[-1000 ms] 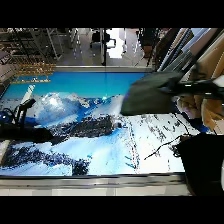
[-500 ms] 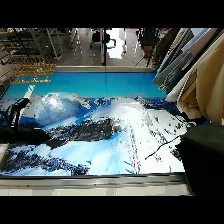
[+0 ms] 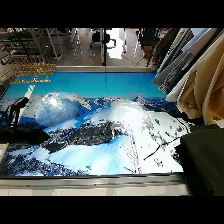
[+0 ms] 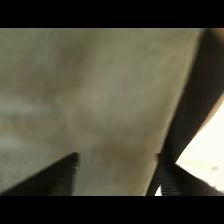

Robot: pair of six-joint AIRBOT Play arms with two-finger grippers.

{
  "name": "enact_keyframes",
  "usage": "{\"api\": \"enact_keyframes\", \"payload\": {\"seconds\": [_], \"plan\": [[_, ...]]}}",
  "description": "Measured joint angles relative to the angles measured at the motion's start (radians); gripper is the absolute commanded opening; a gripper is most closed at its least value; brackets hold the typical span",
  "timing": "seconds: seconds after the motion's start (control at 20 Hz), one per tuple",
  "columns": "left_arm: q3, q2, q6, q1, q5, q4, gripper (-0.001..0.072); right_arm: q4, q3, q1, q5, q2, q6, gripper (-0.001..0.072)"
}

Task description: Fold the clothes and pants, and hang the long-sleeved shirts on hangers.

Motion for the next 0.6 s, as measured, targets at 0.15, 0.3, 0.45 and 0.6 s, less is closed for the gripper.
{"api": "enact_keyframes", "payload": {"seconds": [0.15, 0.3, 0.45, 0.6], "plan": [[0.000, 0.000, 0.000, 0.000, -0.006, 0.000, 0.0020, 0.139, 0.129, 0.002, -0.081, 0.003, -0.014, 0.0476], [0.000, 0.000, 0.000, 0.000, -0.009, 0.012, 0.0020, 0.454, 0.234, 0.074, -0.142, 0.005, -0.138, 0.0381], [0.000, 0.000, -0.007, 0.000, -0.002, 0.119, 0.0020, 0.649, 0.253, 0.306, -0.141, 0.005, -0.299, 0.0356], [0.000, 0.001, -0.093, 0.000, 0.014, 0.330, 0.0021, 0.634, 0.208, 0.611, -0.142, 0.005, -0.370, 0.0021]]}}
